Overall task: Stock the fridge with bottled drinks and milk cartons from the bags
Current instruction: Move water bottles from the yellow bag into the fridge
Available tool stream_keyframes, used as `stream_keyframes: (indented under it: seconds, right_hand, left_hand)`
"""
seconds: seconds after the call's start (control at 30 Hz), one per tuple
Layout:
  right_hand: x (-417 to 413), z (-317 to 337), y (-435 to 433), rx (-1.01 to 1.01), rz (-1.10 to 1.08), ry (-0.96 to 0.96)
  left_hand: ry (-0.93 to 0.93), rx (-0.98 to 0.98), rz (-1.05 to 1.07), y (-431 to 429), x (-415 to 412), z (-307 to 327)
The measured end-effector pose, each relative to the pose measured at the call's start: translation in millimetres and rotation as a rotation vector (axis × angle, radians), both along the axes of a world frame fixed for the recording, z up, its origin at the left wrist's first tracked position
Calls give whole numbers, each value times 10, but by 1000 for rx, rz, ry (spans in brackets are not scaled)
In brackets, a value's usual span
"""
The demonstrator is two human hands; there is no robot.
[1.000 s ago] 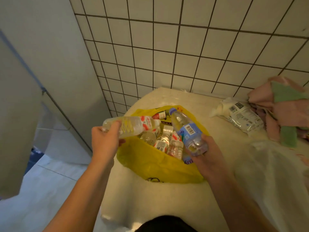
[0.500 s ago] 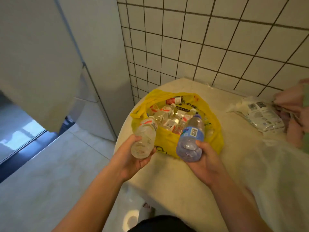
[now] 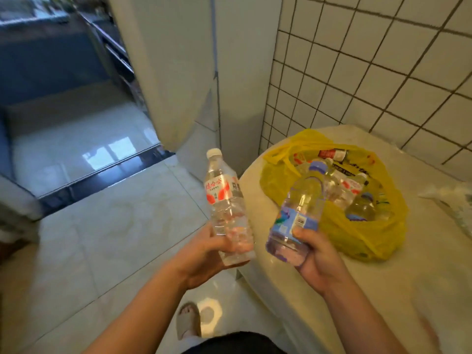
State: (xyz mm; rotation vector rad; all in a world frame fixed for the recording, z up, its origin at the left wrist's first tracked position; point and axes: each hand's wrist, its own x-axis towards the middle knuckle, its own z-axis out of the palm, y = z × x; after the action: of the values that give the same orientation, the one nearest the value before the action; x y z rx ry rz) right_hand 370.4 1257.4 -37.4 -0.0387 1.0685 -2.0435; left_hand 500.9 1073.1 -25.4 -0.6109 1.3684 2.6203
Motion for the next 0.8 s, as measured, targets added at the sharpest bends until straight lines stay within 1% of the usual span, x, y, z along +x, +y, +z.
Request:
stream_keyframes:
  seconds: [0.13, 0.3, 0.47, 0.63, 0.8]
  right_hand:
    - [277, 26, -521, 101, 105, 95]
    - [728, 59, -1407, 111, 301, 177]
    - [1201, 22, -2511, 215, 288, 207]
    - [1648, 22, -3603, 271, 294, 260]
    - [2006, 20, -4503, 336, 295, 311]
  left_hand:
    - [-15, -105, 117, -350, 346, -50]
    - [-28, -184, 311, -1125, 837, -68]
    - [-29, -204, 416, -2140, 1461, -64]
    - [-50, -210, 506, -3097, 2041, -8]
    - [-34, -254, 582, -3874, 2411, 63]
